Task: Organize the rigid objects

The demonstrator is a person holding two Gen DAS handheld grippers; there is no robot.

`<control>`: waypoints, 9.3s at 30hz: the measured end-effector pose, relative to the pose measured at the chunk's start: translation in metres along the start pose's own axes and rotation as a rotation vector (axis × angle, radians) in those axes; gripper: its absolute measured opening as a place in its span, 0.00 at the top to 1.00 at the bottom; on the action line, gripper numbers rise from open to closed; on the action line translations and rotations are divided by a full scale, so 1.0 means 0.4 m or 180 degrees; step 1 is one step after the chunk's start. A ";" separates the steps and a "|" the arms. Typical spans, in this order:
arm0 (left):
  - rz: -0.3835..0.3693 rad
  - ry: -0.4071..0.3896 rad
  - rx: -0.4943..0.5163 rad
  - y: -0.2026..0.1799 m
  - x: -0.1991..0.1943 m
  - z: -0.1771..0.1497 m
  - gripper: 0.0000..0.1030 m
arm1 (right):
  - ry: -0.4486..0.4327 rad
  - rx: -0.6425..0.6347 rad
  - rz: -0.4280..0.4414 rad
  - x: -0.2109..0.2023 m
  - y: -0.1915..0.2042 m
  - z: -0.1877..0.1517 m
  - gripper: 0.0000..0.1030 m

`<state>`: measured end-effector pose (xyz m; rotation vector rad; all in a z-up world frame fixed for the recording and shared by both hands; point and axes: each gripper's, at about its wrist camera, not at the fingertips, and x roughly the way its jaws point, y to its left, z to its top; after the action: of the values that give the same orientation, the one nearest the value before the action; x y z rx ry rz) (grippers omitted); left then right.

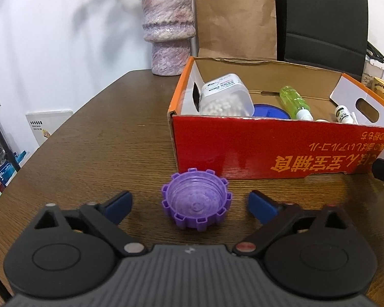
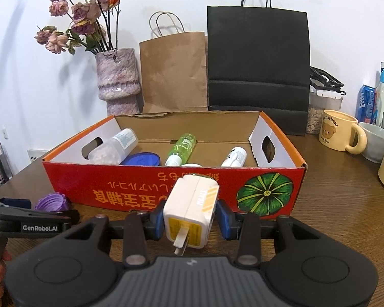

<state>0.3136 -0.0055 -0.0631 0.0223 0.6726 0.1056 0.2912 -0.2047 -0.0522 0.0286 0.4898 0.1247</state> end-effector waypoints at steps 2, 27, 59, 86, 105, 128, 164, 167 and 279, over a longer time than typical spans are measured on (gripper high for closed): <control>-0.0065 -0.0018 -0.0016 0.000 -0.007 -0.002 0.30 | -0.0005 -0.0007 0.0000 -0.001 0.001 -0.001 0.62; -0.0230 -0.0455 -0.0113 -0.021 -0.117 -0.018 0.46 | -0.0186 -0.0045 0.0049 -0.031 0.010 0.006 0.62; -0.0244 -0.0878 -0.0147 -0.114 -0.145 0.089 0.46 | -0.0642 -0.0052 0.0134 -0.037 -0.029 0.077 0.62; -0.0236 -0.0901 -0.0124 -0.174 -0.027 0.182 0.46 | -0.0651 -0.0083 0.0134 0.096 -0.053 0.120 0.62; -0.0186 -0.0889 -0.0067 -0.175 0.052 0.230 0.46 | -0.0576 -0.0100 0.0170 0.176 -0.053 0.152 0.62; -0.0039 -0.0899 -0.0064 -0.160 0.082 0.244 0.02 | -0.0649 -0.0104 0.0078 0.188 -0.066 0.152 0.29; 0.0016 -0.0892 -0.0109 -0.133 0.047 0.230 0.00 | -0.0829 0.0026 -0.0032 0.146 -0.083 0.132 0.00; 0.0006 -0.0886 -0.0109 -0.127 0.036 0.223 0.00 | -0.0833 -0.0002 -0.0039 0.127 -0.082 0.127 0.00; -0.0303 -0.0914 0.0042 -0.002 -0.559 -0.210 0.00 | -0.0710 -0.0208 0.0251 -0.515 0.021 -0.149 0.00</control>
<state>0.0874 -0.0308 0.0100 0.0176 0.3867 0.0057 0.0820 -0.2226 -0.0081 -0.0022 0.2616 0.2121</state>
